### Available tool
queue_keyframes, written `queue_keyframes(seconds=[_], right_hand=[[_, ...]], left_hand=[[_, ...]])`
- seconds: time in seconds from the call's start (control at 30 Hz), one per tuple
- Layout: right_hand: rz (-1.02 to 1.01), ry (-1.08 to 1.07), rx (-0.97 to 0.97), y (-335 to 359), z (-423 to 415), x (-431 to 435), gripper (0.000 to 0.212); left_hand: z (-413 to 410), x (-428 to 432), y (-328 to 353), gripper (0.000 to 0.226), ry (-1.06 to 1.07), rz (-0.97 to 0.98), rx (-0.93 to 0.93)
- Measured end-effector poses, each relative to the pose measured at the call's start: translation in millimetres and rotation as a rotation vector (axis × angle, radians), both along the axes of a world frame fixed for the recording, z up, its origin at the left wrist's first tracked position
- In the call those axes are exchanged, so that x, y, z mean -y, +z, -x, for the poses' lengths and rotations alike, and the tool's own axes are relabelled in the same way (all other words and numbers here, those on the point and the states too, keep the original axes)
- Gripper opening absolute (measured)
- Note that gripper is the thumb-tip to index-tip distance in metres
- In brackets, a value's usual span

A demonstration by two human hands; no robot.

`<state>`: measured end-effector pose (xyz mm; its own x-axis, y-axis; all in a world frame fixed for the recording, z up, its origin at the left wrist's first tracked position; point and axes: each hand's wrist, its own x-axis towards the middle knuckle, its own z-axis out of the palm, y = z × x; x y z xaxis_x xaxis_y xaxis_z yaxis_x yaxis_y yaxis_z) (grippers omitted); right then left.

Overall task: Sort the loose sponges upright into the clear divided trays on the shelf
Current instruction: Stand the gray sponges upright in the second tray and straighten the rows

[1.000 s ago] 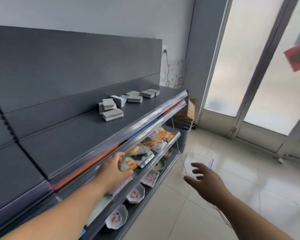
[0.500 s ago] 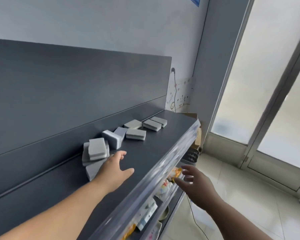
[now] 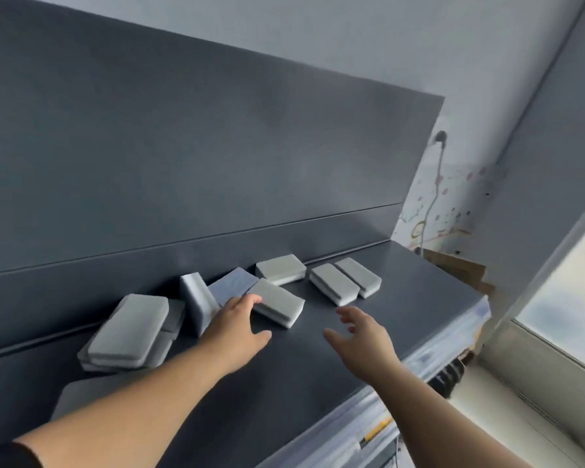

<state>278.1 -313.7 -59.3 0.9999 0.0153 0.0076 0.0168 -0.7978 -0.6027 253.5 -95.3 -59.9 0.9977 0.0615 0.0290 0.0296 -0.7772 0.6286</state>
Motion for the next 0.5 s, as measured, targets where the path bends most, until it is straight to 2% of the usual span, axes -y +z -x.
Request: queue_keyframes(seconds=[0.17,0.27,0.33,0.5], right_hand=[[0.063,0.135,0.071,-6,-89,21,0.044],[0.133,0.213,0.056,-18,-122,24,0.042],[0.16,0.232,0.097,-28,-132,23,0.036],[0.15,0.214,0.072,-30,-130,22,0.023]], left_hand=[[-58,26,-12,0.06,0.024,-0.268,-0.055],[-77,32,-23,0.053,0.012,-0.374,-0.216],[-80,39,-27,0.047,0.044,-0.306,-0.245],[-66,61,-35,0.024,0.074,-0.136,-0.114]])
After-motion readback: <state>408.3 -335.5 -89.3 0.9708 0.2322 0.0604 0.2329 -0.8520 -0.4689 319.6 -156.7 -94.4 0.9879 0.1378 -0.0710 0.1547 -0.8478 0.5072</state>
